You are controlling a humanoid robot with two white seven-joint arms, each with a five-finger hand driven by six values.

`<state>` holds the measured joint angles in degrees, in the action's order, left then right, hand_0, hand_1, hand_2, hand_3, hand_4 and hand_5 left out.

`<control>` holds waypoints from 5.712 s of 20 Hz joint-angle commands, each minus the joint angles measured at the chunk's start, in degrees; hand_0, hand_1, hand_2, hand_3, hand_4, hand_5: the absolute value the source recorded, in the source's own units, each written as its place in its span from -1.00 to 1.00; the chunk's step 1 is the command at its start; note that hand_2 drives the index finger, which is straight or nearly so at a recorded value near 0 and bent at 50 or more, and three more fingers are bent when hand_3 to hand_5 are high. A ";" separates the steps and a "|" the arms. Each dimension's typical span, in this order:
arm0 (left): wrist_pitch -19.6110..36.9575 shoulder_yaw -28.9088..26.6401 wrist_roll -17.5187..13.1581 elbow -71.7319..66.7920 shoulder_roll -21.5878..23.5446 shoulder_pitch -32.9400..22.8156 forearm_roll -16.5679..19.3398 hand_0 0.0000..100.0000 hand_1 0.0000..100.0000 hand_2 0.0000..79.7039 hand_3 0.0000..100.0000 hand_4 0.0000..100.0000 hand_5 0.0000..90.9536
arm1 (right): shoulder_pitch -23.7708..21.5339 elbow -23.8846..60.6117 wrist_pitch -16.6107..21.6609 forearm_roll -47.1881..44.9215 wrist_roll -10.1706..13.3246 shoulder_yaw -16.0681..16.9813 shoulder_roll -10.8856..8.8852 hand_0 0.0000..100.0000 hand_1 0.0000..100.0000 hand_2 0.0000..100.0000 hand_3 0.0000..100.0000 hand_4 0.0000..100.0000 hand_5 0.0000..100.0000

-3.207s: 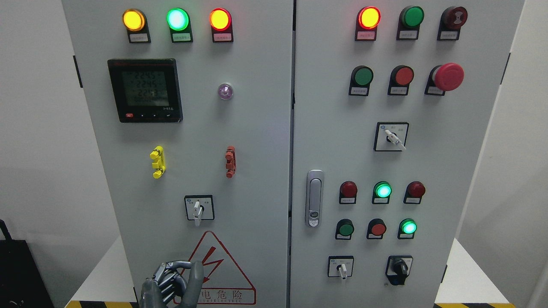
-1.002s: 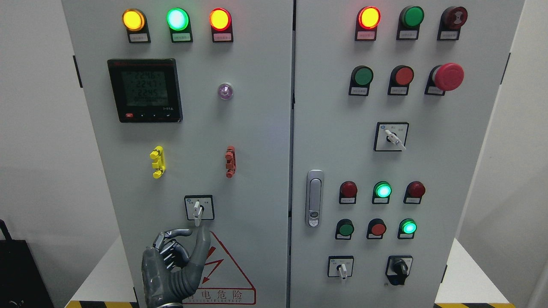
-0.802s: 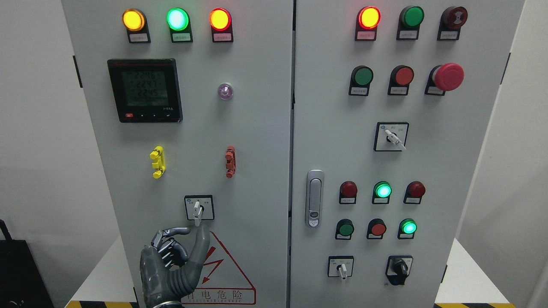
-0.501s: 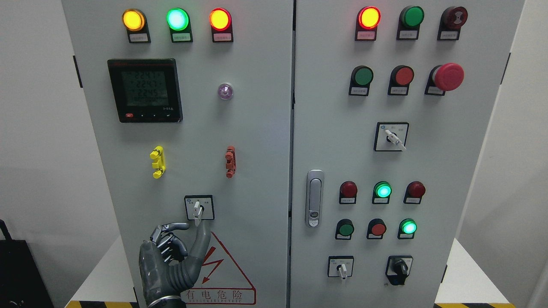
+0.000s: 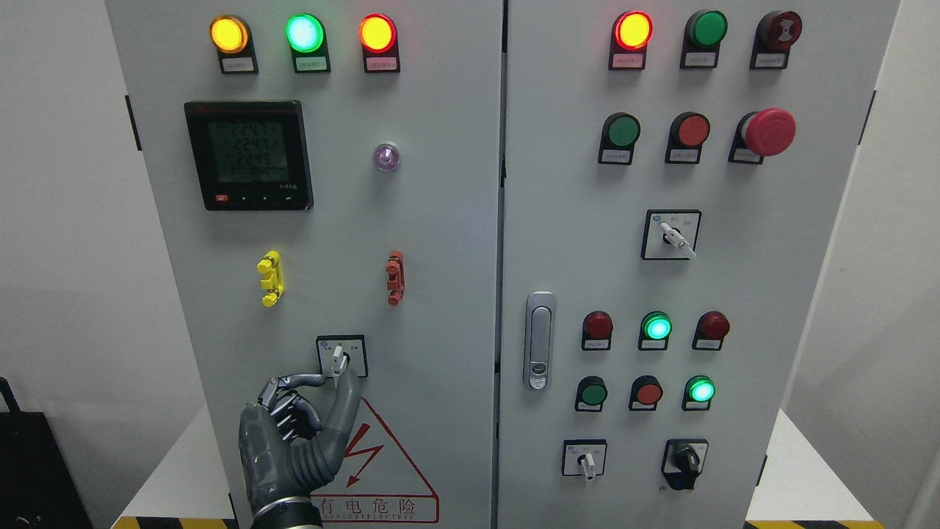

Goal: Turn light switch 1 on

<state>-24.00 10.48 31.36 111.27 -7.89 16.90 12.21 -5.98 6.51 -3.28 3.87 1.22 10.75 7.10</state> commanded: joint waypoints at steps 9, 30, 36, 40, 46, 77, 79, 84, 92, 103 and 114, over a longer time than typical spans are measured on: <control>-1.83 0.68 0.02 -0.18 -0.29 0.59 -0.26 -0.82 0.21 0.38 1.00 1.00 0.92 | 0.00 0.00 0.03 0.00 0.01 -0.03 0.02 -1.00 -1.00 -1.00 -1.00 -1.00 -1.00; -4.21 0.68 0.02 -0.88 -0.37 2.52 -0.17 -0.85 0.16 0.40 1.00 1.00 0.92 | 0.00 0.00 0.03 0.00 0.10 -0.03 0.02 -1.00 -1.00 -1.00 -1.00 -1.00 -1.00; -4.39 0.68 0.02 -0.80 -0.37 2.52 -0.17 -0.84 0.14 0.41 1.00 1.00 0.92 | 0.00 0.00 0.03 0.00 0.01 -0.03 -0.07 -1.00 -1.00 -1.00 -1.00 -1.00 -1.00; -4.56 0.68 0.02 -0.80 -0.37 2.52 -0.17 -0.82 0.12 0.43 1.00 1.00 0.92 | 0.00 0.00 0.03 0.00 0.01 0.06 0.02 -1.00 -1.00 -1.00 -1.00 -1.00 -1.00; -5.61 0.68 -0.07 -0.80 -0.37 2.61 -0.17 -0.78 0.09 0.47 1.00 1.00 0.92 | 0.00 0.00 0.03 0.00 0.01 -0.03 -0.07 -1.00 -1.00 -1.00 -1.00 -1.00 -1.00; -5.97 0.51 -0.16 -0.80 -0.64 3.14 -0.17 -0.68 0.02 0.52 1.00 1.00 0.93 | 0.00 0.00 0.03 0.00 0.01 -0.03 0.02 -1.00 -1.00 -1.00 -1.00 -1.00 -1.00; -5.97 0.42 -0.16 -0.80 -0.55 3.14 -0.17 -0.68 0.02 0.53 1.00 1.00 0.93 | 0.00 0.00 0.03 0.00 0.01 -0.03 0.02 -1.00 -1.00 -1.00 -1.00 -1.00 -1.00; -5.97 0.33 -0.16 -0.80 -0.55 3.23 -0.17 -0.68 0.00 0.53 1.00 1.00 0.93 | 0.00 0.00 0.03 0.00 0.01 -0.03 0.02 -1.00 -1.00 -1.00 -1.00 -1.00 -1.00; -5.97 0.24 -0.16 -0.80 -0.55 3.49 -0.17 -0.67 -0.01 0.53 1.00 1.00 0.93 | 0.00 0.00 0.03 0.00 0.01 -0.03 -0.07 -1.00 -1.00 -1.00 -1.00 -1.00 -1.00; -6.67 0.33 -0.16 -0.97 -0.55 3.58 0.01 -0.66 0.00 0.53 1.00 1.00 0.93 | 0.00 0.00 0.03 0.00 0.01 0.06 -0.07 -1.00 -1.00 -1.00 -1.00 -1.00 -1.00; -7.38 0.42 -0.24 -1.41 -0.55 4.02 0.10 -0.63 0.02 0.54 1.00 1.00 0.93 | 0.00 0.00 0.03 0.00 0.01 -0.03 0.02 -1.00 -1.00 -1.00 -1.00 -1.00 -1.00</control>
<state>-31.34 10.86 31.13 110.18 -8.46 20.72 12.28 -5.98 6.51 -3.28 3.87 1.27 10.75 7.10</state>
